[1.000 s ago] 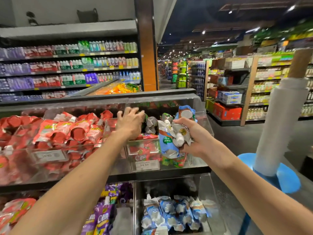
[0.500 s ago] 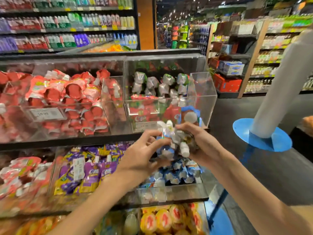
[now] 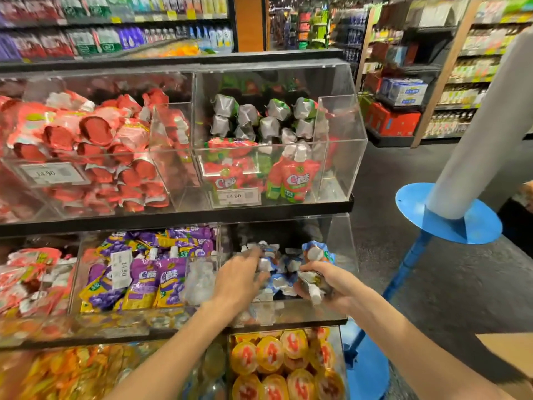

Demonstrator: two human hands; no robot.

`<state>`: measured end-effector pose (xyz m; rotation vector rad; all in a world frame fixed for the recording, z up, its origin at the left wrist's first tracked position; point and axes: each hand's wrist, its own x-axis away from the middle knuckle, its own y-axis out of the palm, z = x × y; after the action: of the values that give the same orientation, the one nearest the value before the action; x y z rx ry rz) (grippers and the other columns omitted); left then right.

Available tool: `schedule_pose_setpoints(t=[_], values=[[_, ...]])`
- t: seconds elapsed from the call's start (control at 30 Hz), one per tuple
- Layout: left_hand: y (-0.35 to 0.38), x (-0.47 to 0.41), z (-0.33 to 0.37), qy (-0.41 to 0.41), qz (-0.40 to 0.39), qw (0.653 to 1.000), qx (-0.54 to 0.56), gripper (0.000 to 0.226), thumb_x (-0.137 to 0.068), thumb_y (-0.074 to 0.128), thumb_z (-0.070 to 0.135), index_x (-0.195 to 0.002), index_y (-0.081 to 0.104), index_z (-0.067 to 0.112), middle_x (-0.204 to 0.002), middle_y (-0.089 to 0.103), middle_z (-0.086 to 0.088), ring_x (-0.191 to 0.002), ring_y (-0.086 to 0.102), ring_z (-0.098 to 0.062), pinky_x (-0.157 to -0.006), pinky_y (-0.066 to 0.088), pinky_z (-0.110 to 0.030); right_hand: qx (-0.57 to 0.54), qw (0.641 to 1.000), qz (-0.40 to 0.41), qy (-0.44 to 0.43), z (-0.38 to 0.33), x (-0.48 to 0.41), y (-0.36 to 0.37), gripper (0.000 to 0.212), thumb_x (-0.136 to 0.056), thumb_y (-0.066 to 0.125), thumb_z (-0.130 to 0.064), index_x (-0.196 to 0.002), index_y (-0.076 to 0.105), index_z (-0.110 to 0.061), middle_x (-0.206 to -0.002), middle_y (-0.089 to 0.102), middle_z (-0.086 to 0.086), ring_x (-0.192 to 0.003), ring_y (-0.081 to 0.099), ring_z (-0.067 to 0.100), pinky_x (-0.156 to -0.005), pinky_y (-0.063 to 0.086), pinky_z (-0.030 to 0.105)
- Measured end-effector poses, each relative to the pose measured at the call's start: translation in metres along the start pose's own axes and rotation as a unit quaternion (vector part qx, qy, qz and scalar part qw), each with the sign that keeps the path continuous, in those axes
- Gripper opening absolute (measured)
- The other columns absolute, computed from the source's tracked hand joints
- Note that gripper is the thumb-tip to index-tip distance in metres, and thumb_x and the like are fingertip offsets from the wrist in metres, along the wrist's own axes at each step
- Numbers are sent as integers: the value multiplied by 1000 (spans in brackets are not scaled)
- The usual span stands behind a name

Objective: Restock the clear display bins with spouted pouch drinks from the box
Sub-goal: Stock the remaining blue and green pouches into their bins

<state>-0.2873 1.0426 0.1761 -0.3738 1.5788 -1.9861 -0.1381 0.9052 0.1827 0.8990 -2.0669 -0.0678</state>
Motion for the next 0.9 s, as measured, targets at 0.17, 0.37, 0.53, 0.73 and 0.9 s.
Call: schedule_pose_setpoints(t=[0.17,0.37,0.53,0.73,0.9], values=[[25,-36,-8,-35,-70,968,-240,51,-96,55,24,-143,38,14,-133,59,-9,-126,49,-30,-102,36,-41,82,996,-16,12,-9,-26,3,14,-88,69,-6,-95,58,-1,-70,67,15,-63,64,26,-79,60,40],[32,-50,-10,-37,-120,925,-359,35,-99,48,22,-132,56,16,-137,53,-8,-134,33,-32,-103,30,-44,108,994,-30,2,-8,-45,8,32,-80,76,-3,-109,62,0,-89,68,18,-66,66,26,-69,62,38],[27,-50,-12,-7,-99,980,-171,64,-94,59,24,-152,33,20,-151,40,-6,-139,32,-28,-109,33,-39,138,989,-51,9,-7,-50,10,40,-78,79,-5,-114,64,1,-102,72,20,-81,70,31,-82,60,44],[9,-39,3,-194,-154,848,469,50,-98,61,33,-144,45,20,-111,69,-1,-96,69,-15,-84,57,-33,351,933,-78,-17,-8,-62,13,78,-41,98,-41,-105,73,-5,-113,71,15,-111,64,33,-105,47,49],[7,-39,-4,-161,-97,889,417,37,-89,75,27,-123,63,22,-108,69,-6,-87,72,-20,-77,61,-37,332,926,-178,-34,-16,-40,9,25,-91,69,-27,-99,73,-4,-86,76,11,-69,69,23,-81,57,38]])
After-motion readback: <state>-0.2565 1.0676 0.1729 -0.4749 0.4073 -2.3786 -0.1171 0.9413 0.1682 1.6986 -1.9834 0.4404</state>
